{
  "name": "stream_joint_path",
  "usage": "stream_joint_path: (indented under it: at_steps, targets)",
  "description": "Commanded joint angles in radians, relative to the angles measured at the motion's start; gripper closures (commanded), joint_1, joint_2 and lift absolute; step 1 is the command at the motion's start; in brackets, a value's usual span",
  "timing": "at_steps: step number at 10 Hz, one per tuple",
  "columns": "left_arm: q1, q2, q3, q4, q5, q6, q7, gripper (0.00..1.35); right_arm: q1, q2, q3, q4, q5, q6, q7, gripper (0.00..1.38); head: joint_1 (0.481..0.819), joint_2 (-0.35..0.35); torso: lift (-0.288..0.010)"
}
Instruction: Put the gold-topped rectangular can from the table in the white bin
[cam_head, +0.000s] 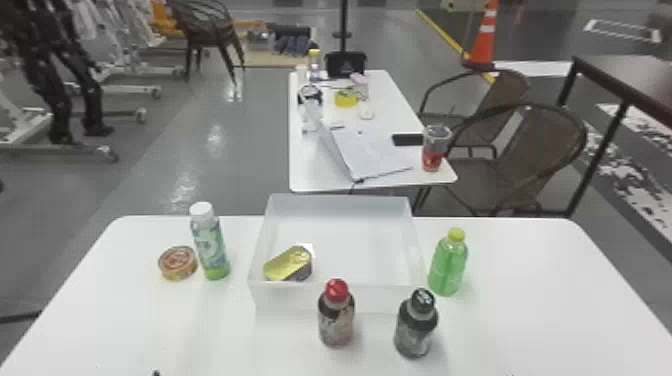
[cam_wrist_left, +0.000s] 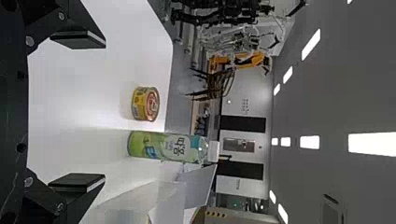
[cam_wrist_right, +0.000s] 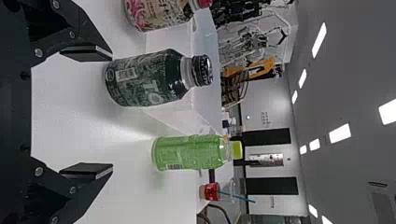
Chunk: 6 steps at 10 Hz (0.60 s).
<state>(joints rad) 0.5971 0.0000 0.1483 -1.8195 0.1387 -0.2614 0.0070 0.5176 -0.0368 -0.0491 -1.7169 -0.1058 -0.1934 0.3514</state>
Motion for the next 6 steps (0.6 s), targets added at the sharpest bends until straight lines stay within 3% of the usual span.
stream_joint_path:
  at_steps: [1,6]
  targets:
    - [0.039,-0.003,-0.004,0.014,-0.002,-0.041,0.011,0.27,0.009,0.000,-0.003,-0.007,-0.002,0.000,0.000,0.42,0.549,0.000,-0.100]
    - [0.043,-0.003,-0.027,0.022,0.004,-0.047,0.011,0.27,0.024,0.000,-0.005,-0.018,0.003,-0.003,0.000,0.42,0.549,0.000,-0.100]
